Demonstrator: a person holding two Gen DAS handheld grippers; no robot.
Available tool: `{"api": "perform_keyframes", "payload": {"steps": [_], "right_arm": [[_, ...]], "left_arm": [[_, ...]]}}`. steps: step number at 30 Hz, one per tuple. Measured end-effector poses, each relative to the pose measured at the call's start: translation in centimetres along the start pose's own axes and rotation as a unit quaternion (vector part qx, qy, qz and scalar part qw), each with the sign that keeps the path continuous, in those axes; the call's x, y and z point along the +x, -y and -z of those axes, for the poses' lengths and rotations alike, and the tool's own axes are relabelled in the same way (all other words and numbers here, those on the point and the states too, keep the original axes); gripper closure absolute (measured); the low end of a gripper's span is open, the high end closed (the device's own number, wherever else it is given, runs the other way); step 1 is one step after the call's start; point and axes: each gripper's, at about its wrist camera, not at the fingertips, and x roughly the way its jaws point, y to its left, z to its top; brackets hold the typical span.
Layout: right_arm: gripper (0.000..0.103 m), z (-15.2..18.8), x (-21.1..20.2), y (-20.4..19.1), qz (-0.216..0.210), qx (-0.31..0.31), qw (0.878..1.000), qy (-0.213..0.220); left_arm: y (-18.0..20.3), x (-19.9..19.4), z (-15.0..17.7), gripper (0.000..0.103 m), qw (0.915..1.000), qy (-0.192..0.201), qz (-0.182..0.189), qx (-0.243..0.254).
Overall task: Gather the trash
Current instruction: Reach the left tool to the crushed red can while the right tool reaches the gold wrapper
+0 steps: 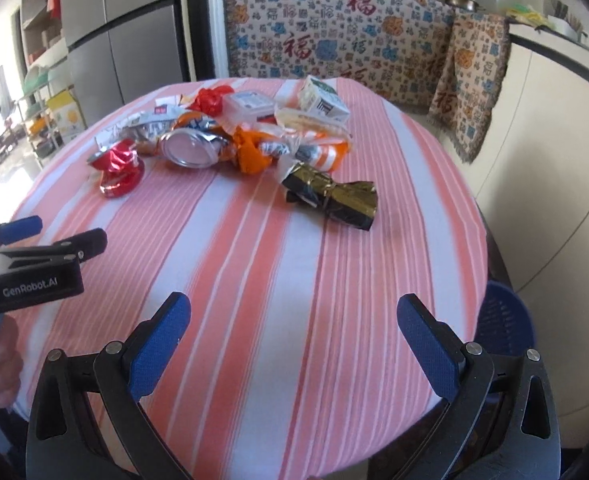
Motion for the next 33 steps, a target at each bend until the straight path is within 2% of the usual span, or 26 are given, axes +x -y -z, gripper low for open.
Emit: {"api": "perform_keyframes", "payload": {"steps": [4,10,14,17,19,21,25,29,33], "right_arm": [[0.0,0.1,2.1,-0.6,0.003,-0.021,0.999,-0.027],[0.0,-0.1,2.6,-0.2,-0.018,-0.02,0.999,-0.026],[0.0,-0.4,3.1,0.1,-0.033,-0.021,0.999,-0.022],[0.0,-0.2,3.0,0.1,-0.032,-0.019,0.999,-0.009],[0.0,-0.1,3.0,0.0,-0.028,-0.015,1.0,-0.001],[0.0,-0.1,3.0,-0.1,-0.026,-0.013,1.0,0.003],[0.0,-0.2,3.0,-0.1,-0.025,-0.012,1.0,0.005],[0.0,-0.1,3.0,-0.2,-0.025,-0.012,1.0,0.008],[0.0,0.0,3.0,-0.1,-0.024,-0.012,1.0,0.011]], "left_arm": [[0.2,1.8,-0.6,0.0,0.9998,-0.017,-0.009,-0.002],[-0.5,2.8,-1.1,0.0,0.999,-0.016,0.005,-0.041],[-0.6,2.8,-1.1,0.0,0.9988,-0.014,-0.001,-0.046],[-0.4,2.5,-1.5,0.0,0.9984,-0.032,0.001,-0.046],[-0.1,1.6,-2.0,0.0,0.9987,-0.011,0.019,-0.045],[0.5,1.1,-2.9,0.0,0.9992,0.008,0.015,-0.037],[0.7,2.2,-4.7,0.0,0.999,0.001,0.005,-0.045],[-1.5,3.5,-5.1,0.0,0.9964,-0.023,-0.004,-0.081],[-5.1,2.1,-3.5,0.0,0.9952,-0.019,-0.019,-0.095]]}}
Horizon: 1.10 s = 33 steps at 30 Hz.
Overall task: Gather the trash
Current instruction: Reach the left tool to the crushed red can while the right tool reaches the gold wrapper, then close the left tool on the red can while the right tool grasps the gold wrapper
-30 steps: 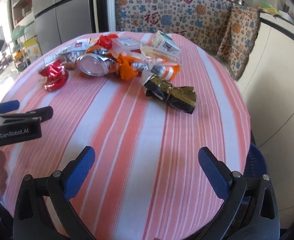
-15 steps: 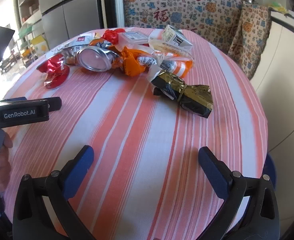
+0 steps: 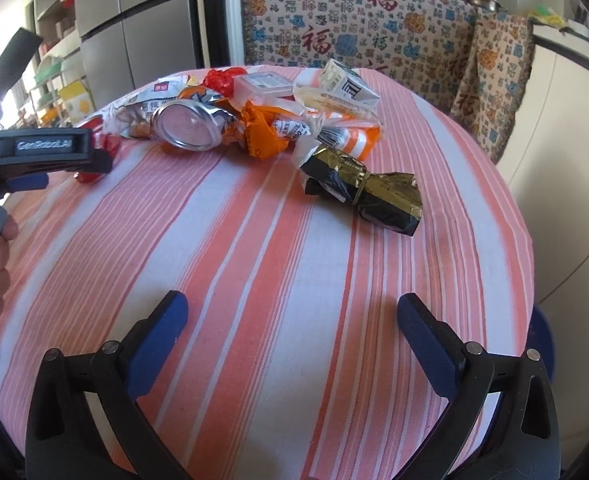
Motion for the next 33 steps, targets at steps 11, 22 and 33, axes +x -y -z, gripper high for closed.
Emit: {"api": "perform_keyframes", "payload": {"steps": [11,22,33], "right_arm": [[0.0,0.2,-0.2,-0.1,0.001,0.0,1.0,0.003],[0.0,-1.9,-0.5,6.1,-0.017,0.054,0.998,-0.013],[0.012,-7.9,5.4,4.9,-0.106,-0.125,0.981,-0.107]], "left_arm": [[-1.8,-1.0,0.8,0.0,0.9947,0.009,0.086,0.056],[-1.3,2.9,-1.8,0.003,0.9915,-0.008,0.086,0.097],[-1.5,0.6,-0.9,0.041,0.983,-0.002,0.14,0.12]]}}
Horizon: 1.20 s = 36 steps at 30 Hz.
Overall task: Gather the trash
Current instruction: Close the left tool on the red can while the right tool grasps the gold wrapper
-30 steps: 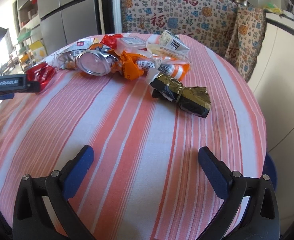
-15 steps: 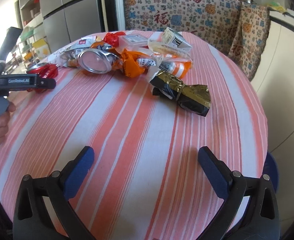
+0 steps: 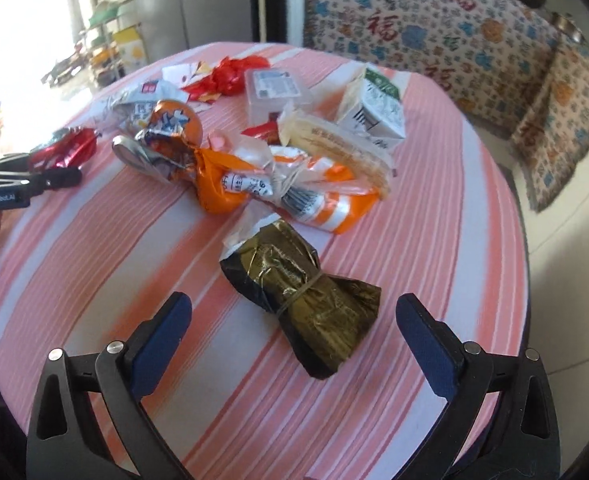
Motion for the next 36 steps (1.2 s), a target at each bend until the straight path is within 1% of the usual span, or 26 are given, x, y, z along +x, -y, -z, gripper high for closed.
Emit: {"api": "perform_keyframes", "payload": {"steps": [1,2,4,5,6,7,9,11,14,15,16,17,18,19,21,25,30,33,36], "right_arm": [[0.026,0.0,0.2,-0.1,-0.016,0.003,1.0,-0.017],[0.028,0.1,-0.2,-0.5,-0.038,0.007,0.999,-0.026],[0.028,0.5,-1.1,-1.2,-0.089,0.014,0.995,-0.04],[0.028,0.6,-1.6,-1.6,-0.102,0.017,0.994,-0.041],[0.027,0.7,-2.0,-1.9,-0.103,0.017,0.994,-0.04],[0.021,0.5,-2.4,-2.1,-0.095,0.015,0.995,-0.037],[0.016,-0.2,-2.9,-2.4,-0.062,0.001,0.998,-0.028],[0.016,-1.1,-2.7,-2.8,-0.037,-0.013,0.999,-0.026],[0.016,-3.3,-1.2,-3.2,-0.023,-0.025,0.999,-0.033],[0.016,-3.5,-0.7,-3.4,-0.017,-0.029,0.999,-0.039],[0.018,-3.6,-0.1,-3.4,-0.01,-0.027,0.998,-0.048],[0.022,-3.9,0.7,-3.2,-0.007,-0.02,0.998,-0.061],[0.044,-3.9,1.0,-3.1,-0.009,-0.012,0.998,-0.068],[0.075,-3.9,1.1,-2.9,-0.012,-0.004,0.997,-0.07],[0.074,-3.3,0.0,-2.5,-0.018,0.011,0.998,-0.056],[0.074,-2.7,-2.6,-2.0,-0.047,0.042,0.998,-0.023],[0.074,-1.7,-5.2,-0.2,-0.075,0.084,0.994,0.006],[0.074,-0.3,-7.1,2.1,-0.072,0.111,0.991,0.025],[0.074,1.7,-9.5,5.3,-0.052,0.144,0.987,0.043]], "left_arm": [[0.0,-0.3,0.2,0.041,1.0,0.0,0.006,0.0],[0.1,-0.6,0.6,0.041,0.9999,-0.001,0.012,0.002],[0.6,-1.2,1.5,0.041,0.9998,0.0,0.018,0.012],[0.9,-1.5,1.9,0.041,0.9997,-0.001,0.02,0.016],[1.2,-1.7,2.3,0.041,0.9995,-0.002,0.024,0.02],[1.4,-1.8,2.5,0.041,0.9994,-0.003,0.027,0.022],[1.9,-2.1,2.9,0.041,0.9991,-0.001,0.034,0.024],[2.3,-2.4,3.1,0.041,0.9989,0.005,0.039,0.026],[3.1,-2.6,3.0,0.041,0.9986,0.011,0.043,0.03],[3.4,-2.7,3.0,0.041,0.9984,0.012,0.045,0.032],[3.5,-2.8,3.1,0.041,0.9983,0.013,0.045,0.033],[3.6,-2.9,3.2,0.041,0.9983,0.014,0.047,0.033],[3.7,-3.0,3.2,0.041,0.9982,0.015,0.049,0.032],[3.9,-3.1,3.4,0.041,0.9981,0.016,0.051,0.03],[4.1,-3.4,3.5,0.041,0.9979,0.018,0.055,0.028],[5.5,-3.9,3.5,0.041,0.9971,0.023,0.065,0.033],[9.2,-4.7,2.6,0.041,0.9942,0.036,0.086,0.054],[12.1,-5.1,1.8,0.041,0.9911,0.041,0.105,0.071],[15.4,-5.1,1.0,0.041,0.987,0.04,0.129,0.087]]}}
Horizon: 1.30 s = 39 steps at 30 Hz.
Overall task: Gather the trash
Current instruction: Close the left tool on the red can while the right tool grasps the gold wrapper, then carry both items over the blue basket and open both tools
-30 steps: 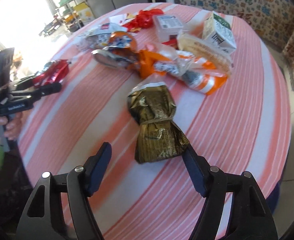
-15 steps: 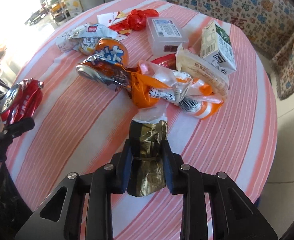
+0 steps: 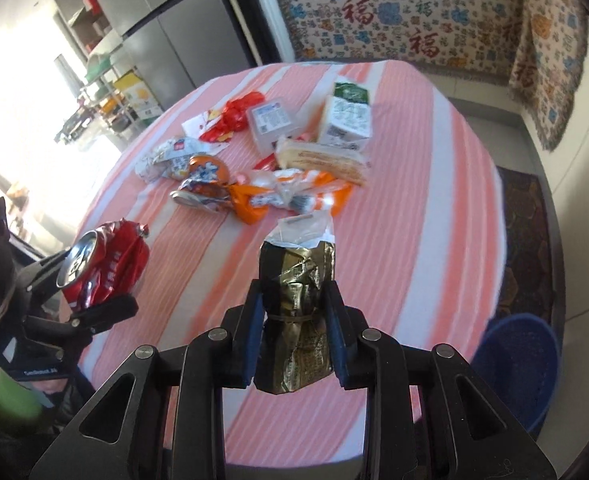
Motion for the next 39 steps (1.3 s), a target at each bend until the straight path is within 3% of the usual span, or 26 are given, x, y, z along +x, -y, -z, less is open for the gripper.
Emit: {"api": "perform_keyframes", "payload": {"steps": [7,13,19,26,34,37,39], "right_arm": [[0.074,3.3,-4.8,10.6,0.083,0.087,0.993,0.02],[0.074,6.6,-6.3,19.0,0.135,0.149,0.979,0.015],[0.074,9.5,-6.2,25.5,0.143,0.21,0.967,0.019],[0.074,11.5,-5.6,29.1,0.133,0.252,0.958,0.031],[0.072,12.8,-5.3,31.3,0.121,0.286,0.95,0.027],[0.066,13.0,-5.4,31.5,0.128,0.294,0.947,0.032],[0.051,12.8,-5.4,31.8,0.126,0.298,0.945,0.038]], "left_arm": [[9.4,4.3,-2.6,0.041,0.9966,-0.013,0.064,0.051],[18.0,9.5,-4.4,0.041,0.988,-0.043,0.114,0.095],[23.6,16.1,-5.0,0.041,0.9809,-0.081,0.129,0.121],[26.5,23.3,-4.6,0.041,0.9769,-0.12,0.126,0.124],[28.8,27.3,-3.8,0.041,0.9724,-0.131,0.12,0.151],[29.5,28.5,-3.3,0.04,0.9714,-0.128,0.112,0.166],[29.9,29.7,-3.1,0.035,0.9692,-0.134,0.106,0.177]]}}
